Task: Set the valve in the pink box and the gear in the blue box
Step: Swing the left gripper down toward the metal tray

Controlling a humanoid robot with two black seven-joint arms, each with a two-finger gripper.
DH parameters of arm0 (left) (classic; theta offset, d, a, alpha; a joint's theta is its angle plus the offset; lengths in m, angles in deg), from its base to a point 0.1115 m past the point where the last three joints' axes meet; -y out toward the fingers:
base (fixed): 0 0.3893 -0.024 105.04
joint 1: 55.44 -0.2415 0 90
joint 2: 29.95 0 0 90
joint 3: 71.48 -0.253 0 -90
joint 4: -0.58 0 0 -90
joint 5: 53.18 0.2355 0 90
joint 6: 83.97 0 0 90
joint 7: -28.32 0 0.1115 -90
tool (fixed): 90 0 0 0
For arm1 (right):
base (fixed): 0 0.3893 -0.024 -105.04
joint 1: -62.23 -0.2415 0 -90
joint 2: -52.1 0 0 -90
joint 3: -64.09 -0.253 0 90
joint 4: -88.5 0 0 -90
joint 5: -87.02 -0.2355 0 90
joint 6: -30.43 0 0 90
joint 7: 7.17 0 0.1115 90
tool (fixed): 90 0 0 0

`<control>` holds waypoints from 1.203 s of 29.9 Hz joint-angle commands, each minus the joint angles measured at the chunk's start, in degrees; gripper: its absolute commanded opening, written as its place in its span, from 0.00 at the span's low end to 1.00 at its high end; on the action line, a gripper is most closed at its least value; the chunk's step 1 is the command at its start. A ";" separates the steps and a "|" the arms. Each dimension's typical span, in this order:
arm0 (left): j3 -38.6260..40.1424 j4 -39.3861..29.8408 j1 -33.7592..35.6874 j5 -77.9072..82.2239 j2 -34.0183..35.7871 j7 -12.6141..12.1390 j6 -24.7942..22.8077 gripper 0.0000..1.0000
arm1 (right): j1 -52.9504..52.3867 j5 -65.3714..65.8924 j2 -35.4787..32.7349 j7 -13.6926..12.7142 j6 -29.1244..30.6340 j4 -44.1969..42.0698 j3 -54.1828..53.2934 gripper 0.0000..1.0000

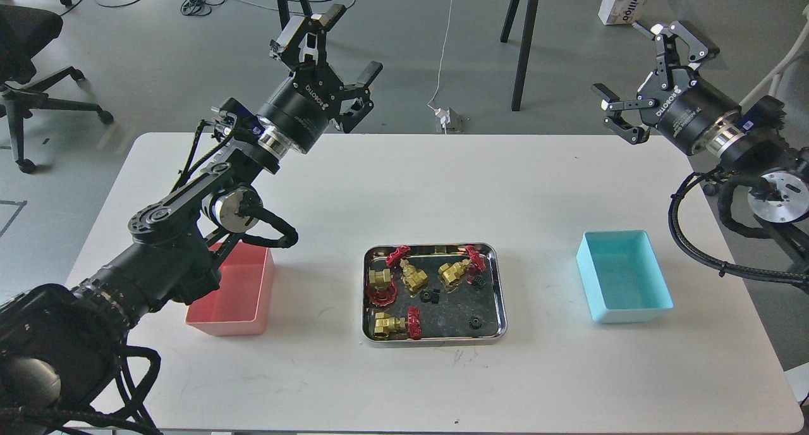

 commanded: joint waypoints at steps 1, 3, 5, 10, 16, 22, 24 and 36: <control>0.18 0.03 0.07 0.06 0.18 0.00 0.00 1.00 | 0.61 -2.54 0.01 -0.04 0.00 0.06 -1.42 1.00; 0.09 0.03 0.86 0.06 0.18 0.00 0.00 1.00 | 0.61 -4.99 0.01 -0.04 0.00 -0.03 -1.60 1.00; 0.26 0.03 1.57 -0.20 0.26 0.00 0.00 1.00 | 0.52 -7.55 0.01 -0.04 0.00 -0.12 -2.56 1.00; 4.30 0.20 1.04 -7.74 0.00 0.00 0.00 1.00 | -0.79 -10.11 0.19 -0.04 0.00 0.06 -6.08 1.00; 4.40 -3.04 0.60 -9.96 -3.77 0.00 0.00 1.00 | -7.82 -10.46 -0.34 -0.22 0.00 -0.73 -6.08 1.00; -0.40 -14.37 6.21 3.73 4.28 0.00 0.00 1.00 | -9.85 -10.46 0.45 -0.13 -7.09 -0.82 -6.43 1.00; -11.71 -17.97 11.29 5.42 8.94 0.00 0.00 1.00 | -9.24 -10.55 0.98 -0.04 -7.08 -0.56 -6.43 1.00; -78.97 -29.24 46.91 26.32 14.42 0.00 23.67 0.99 | -5.11 -12.39 2.30 -0.13 -5.68 -1.00 -11.71 1.00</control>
